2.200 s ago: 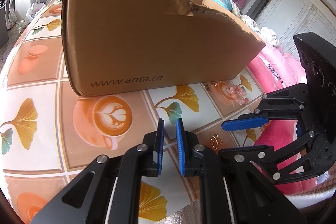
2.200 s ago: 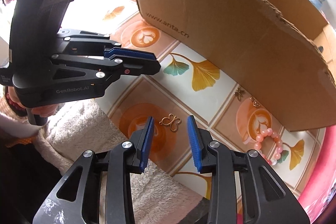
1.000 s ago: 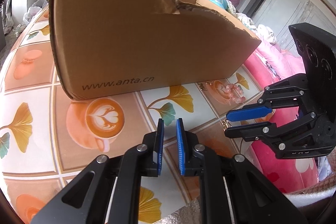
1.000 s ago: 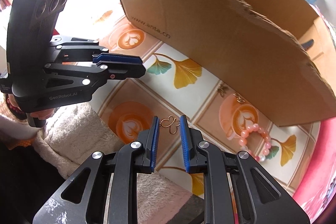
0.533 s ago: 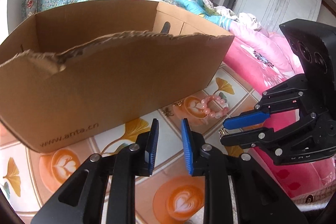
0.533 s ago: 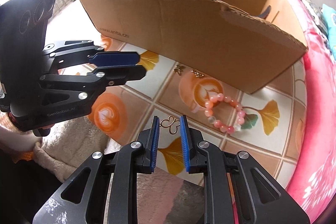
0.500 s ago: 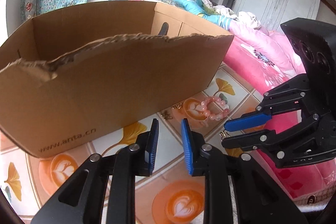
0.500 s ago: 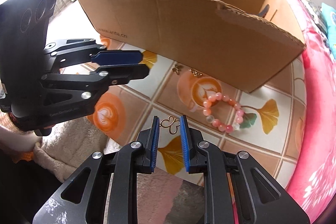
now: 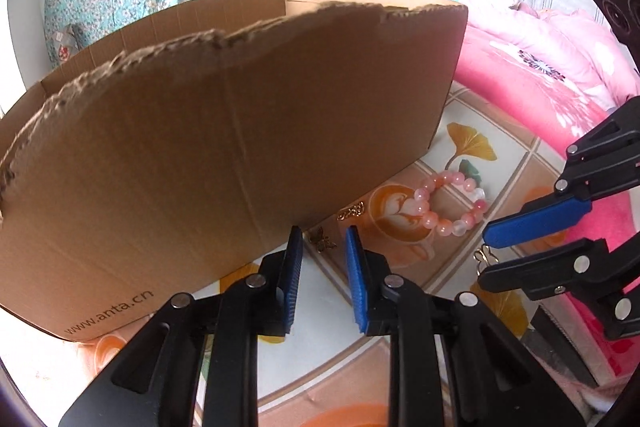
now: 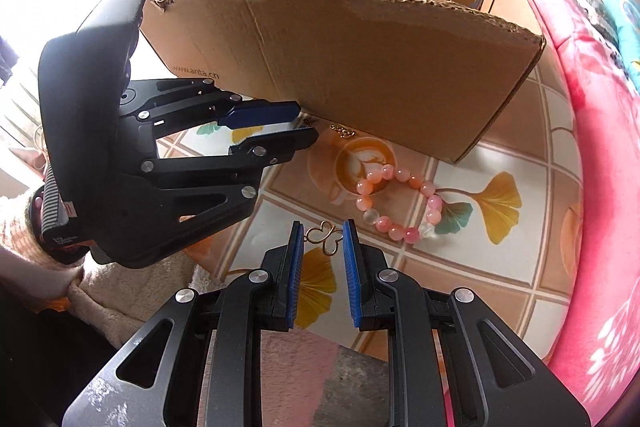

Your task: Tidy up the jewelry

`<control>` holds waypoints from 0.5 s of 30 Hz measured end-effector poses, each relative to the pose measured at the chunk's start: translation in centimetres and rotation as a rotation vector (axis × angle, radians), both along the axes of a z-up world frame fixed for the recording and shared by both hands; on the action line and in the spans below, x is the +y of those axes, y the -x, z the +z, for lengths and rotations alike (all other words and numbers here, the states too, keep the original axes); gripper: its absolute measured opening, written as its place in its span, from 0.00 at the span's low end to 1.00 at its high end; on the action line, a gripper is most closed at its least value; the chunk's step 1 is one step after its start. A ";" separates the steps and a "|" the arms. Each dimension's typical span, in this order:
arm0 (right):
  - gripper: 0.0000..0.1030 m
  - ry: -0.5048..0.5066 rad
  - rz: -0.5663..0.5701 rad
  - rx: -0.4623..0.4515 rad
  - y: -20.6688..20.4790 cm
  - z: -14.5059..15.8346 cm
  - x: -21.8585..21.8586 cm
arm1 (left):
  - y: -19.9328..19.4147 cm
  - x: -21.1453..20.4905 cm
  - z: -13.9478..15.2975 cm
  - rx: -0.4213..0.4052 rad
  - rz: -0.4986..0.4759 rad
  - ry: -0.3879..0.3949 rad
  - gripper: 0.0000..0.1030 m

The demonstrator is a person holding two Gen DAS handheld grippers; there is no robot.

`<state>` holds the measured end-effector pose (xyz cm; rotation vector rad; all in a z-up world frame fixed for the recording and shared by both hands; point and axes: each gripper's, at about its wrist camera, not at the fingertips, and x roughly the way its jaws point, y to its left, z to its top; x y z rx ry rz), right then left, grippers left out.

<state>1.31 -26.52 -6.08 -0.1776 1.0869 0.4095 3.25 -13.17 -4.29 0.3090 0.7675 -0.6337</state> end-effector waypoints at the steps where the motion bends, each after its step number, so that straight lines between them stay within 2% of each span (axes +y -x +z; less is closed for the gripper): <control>1: 0.17 -0.003 0.000 0.000 0.0 -0.2 -1.4 | 0.1 -0.1 -0.1 -0.012 0.002 -0.007 0.20; 5: 0.17 -0.011 -0.003 -0.001 -0.7 0.0 -1.6 | 0.1 -0.3 -0.2 -0.029 0.013 -0.012 0.20; 11: 0.17 -0.016 -0.006 -0.006 -0.5 0.4 -1.4 | 0.7 -0.8 -0.2 -0.058 0.017 -0.041 0.07; 15: 0.17 -0.018 -0.010 -0.010 -0.3 0.1 -1.1 | 0.9 -0.3 0.0 -0.054 0.014 -0.045 0.07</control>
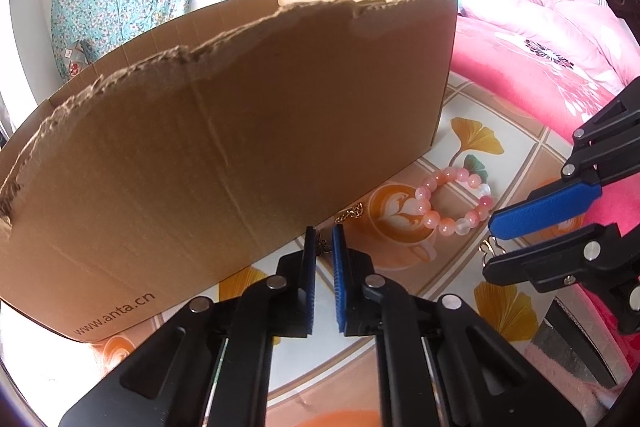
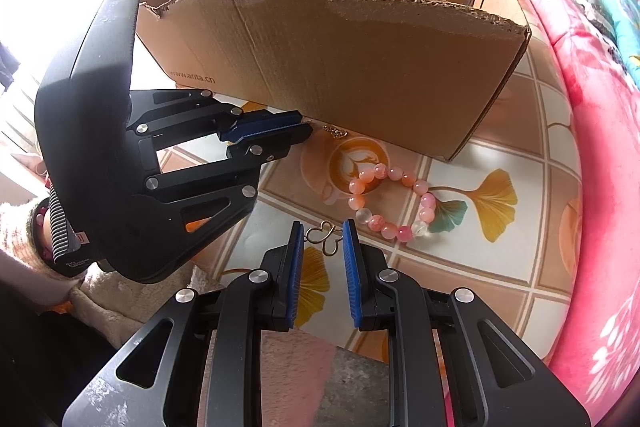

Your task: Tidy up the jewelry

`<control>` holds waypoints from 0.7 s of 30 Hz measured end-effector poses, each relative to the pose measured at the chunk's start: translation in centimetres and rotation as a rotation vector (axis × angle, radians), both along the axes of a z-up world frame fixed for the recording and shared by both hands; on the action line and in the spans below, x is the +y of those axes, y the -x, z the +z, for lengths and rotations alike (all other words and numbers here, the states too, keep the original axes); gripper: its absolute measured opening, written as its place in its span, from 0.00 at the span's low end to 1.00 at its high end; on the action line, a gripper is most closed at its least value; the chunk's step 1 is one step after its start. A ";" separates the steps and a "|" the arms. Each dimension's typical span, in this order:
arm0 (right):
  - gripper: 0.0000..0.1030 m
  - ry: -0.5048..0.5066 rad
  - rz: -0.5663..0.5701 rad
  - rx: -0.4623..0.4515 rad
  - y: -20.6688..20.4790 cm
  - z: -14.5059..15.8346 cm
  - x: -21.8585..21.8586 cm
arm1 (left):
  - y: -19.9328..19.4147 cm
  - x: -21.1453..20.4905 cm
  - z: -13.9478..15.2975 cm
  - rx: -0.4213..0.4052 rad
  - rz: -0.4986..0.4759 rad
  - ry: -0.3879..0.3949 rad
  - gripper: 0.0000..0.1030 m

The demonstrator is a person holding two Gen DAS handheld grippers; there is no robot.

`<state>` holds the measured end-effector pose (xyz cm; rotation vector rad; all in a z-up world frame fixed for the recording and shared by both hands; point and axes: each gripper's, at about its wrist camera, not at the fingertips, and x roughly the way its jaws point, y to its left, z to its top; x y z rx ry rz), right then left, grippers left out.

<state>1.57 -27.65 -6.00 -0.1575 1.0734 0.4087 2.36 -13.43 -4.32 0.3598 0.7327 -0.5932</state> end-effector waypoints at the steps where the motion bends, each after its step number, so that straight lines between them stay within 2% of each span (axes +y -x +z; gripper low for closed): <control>1: 0.17 0.001 -0.001 -0.002 0.1 0.1 0.1 | 0.0 0.1 0.0 0.002 -0.002 -0.002 0.07; 6: 0.17 -0.004 -0.004 -0.005 0.3 0.2 0.1 | 0.4 1.3 0.2 0.027 -0.001 0.004 0.07; 11: 0.17 -0.008 -0.003 -0.023 0.7 0.8 0.5 | 1.2 2.9 0.3 0.052 -0.008 0.046 0.07; 16: 0.17 -0.008 0.004 -0.048 1.4 1.8 1.0 | 2.8 4.2 1.4 0.019 -0.025 0.072 0.07; 21: 0.17 -0.025 0.024 -0.087 1.9 3.0 1.5 | 4.3 5.3 4.0 -0.014 -0.065 0.118 0.07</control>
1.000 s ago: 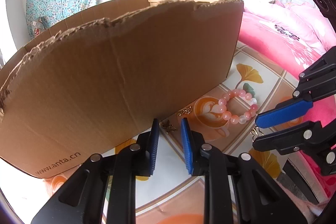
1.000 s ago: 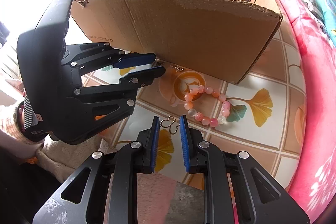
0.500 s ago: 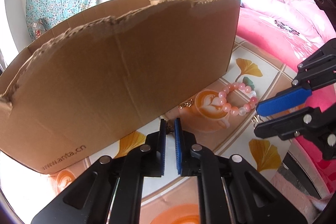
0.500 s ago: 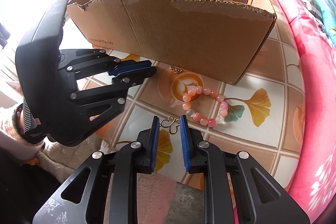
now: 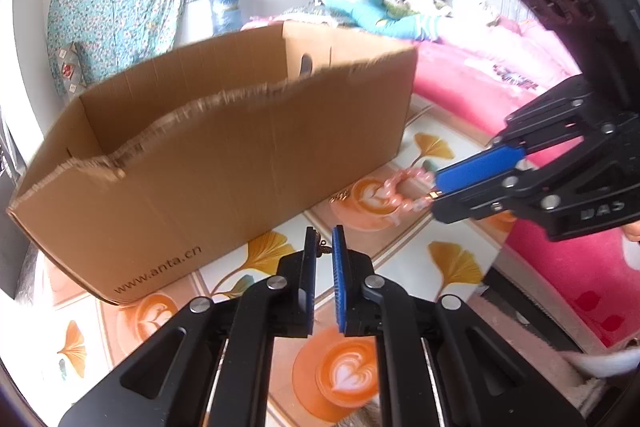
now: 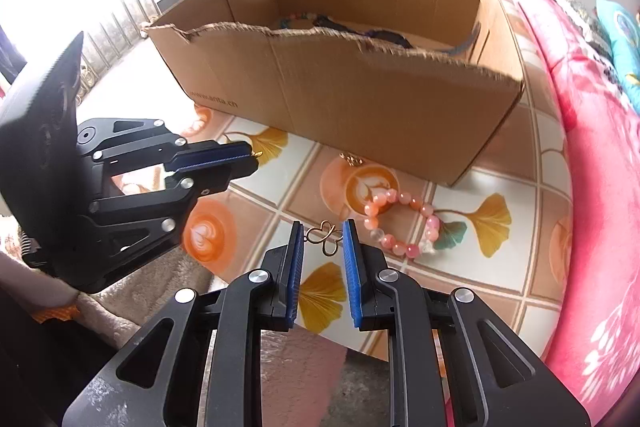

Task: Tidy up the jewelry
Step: 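Move the right tool over the cardboard box and open it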

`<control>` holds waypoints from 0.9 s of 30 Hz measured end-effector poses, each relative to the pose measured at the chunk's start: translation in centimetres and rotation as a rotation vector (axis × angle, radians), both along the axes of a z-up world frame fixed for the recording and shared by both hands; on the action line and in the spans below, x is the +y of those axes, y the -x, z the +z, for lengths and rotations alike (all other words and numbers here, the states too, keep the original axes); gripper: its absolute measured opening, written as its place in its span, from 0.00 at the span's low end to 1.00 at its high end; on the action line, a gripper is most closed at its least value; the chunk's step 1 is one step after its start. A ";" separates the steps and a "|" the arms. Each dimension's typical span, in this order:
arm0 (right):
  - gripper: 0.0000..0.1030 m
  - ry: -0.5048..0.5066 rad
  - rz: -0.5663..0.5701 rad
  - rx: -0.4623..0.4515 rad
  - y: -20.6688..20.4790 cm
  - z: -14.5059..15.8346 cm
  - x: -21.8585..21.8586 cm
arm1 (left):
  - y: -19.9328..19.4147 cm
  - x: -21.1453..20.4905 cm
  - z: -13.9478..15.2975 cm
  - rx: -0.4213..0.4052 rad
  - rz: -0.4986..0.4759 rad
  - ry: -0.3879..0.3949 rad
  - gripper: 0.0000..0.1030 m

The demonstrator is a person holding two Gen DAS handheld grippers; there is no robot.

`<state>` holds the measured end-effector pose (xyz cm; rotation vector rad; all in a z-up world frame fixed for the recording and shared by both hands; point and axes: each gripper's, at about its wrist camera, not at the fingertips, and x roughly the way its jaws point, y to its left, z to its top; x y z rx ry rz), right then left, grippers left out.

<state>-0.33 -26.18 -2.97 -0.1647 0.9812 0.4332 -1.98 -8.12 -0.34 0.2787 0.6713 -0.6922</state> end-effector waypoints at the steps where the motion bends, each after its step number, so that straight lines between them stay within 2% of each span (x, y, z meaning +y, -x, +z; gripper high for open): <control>1: 0.17 -0.007 0.006 -0.010 0.1 0.5 0.2 | 0.4 0.3 0.7 -0.006 -0.011 0.018 0.07; 5: 0.17 -0.026 0.042 -0.088 0.3 3.3 0.9 | 1.0 1.7 4.7 -0.047 -0.043 0.093 0.07; 9: 0.17 -0.053 0.084 -0.173 -0.5 6.7 1.5 | -0.3 2.9 8.6 -0.072 -0.048 0.146 0.07; 13: 0.17 -0.095 0.114 -0.210 -3.4 9.2 1.4 | -4.6 3.6 10.8 -0.012 -0.033 0.138 0.07; 17: 0.17 -0.131 0.106 -0.113 -9.2 8.4 1.0 | -10.6 3.6 9.7 0.153 0.005 0.089 0.07; 21: 0.17 -0.113 0.082 -0.002 -13.7 5.8 1.0 | -15.5 3.5 6.6 0.313 0.056 0.027 0.07; 24: 0.18 -0.101 0.070 0.053 -16.1 4.5 1.1 | -17.1 3.5 5.3 0.374 0.084 -0.015 0.07; 27: 0.20 -0.095 0.064 0.050 -16.4 4.2 1.0 | -18.1 3.4 4.8 0.405 0.100 -0.040 0.08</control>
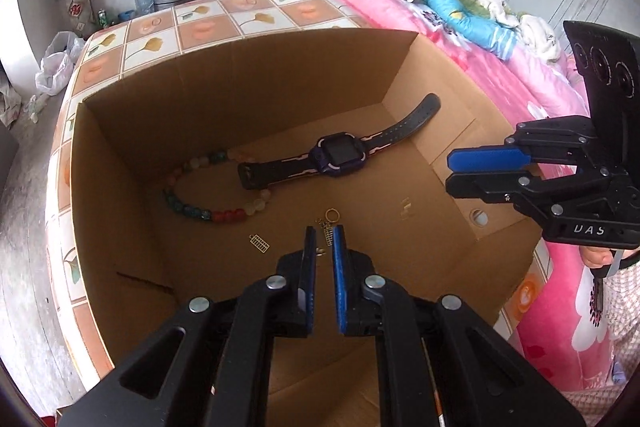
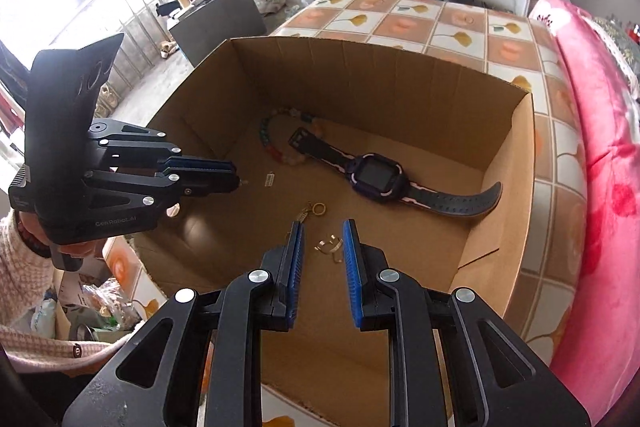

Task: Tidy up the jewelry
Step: 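Move the right tool over the cardboard box and open it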

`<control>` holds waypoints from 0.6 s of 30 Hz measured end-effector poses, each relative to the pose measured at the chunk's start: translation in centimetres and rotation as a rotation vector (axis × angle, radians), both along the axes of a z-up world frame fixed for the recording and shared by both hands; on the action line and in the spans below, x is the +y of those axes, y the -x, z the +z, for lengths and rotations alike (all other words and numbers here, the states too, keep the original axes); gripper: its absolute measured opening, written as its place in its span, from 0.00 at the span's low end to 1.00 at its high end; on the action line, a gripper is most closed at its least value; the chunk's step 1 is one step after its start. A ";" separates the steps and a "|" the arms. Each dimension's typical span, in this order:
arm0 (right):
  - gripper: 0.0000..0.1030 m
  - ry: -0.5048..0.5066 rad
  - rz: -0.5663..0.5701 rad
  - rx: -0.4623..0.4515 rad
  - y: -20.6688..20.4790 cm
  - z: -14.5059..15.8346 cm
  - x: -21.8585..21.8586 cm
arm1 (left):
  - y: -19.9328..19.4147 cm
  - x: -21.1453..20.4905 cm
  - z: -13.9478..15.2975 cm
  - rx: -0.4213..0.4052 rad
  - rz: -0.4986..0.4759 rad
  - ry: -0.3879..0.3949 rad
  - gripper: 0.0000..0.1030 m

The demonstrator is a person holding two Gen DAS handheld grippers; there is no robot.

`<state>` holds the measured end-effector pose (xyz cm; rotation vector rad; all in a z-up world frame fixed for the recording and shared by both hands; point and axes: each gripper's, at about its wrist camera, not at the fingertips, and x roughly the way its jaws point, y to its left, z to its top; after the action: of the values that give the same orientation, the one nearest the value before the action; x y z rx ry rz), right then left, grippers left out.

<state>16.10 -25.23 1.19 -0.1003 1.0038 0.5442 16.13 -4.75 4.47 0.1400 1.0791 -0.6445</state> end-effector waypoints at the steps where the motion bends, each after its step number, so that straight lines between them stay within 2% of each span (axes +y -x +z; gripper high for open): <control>1: 0.22 -0.005 0.000 -0.006 -0.1 0.0 -0.2 | -0.1 0.1 -0.1 0.006 0.004 -0.003 0.09; 4: 0.26 -0.023 -0.005 -0.026 -0.7 0.2 -0.6 | -0.7 0.2 -0.1 0.010 0.012 -0.010 0.20; 11: 0.26 -0.075 -0.034 -0.084 0.5 1.9 -2.0 | -0.2 0.5 0.5 -0.059 0.021 -0.037 0.22; 15: 0.26 -0.135 -0.053 -0.167 3.0 4.3 -3.3 | 1.8 0.9 2.3 -0.170 0.012 0.000 0.25; 18: 0.28 -0.195 -0.068 -0.242 5.8 6.0 -4.7 | 4.4 1.7 4.3 -0.286 0.001 0.054 0.35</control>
<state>10.26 -29.90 7.19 0.0406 0.7128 0.5510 11.78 -3.04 8.76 0.1796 0.7857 -0.6308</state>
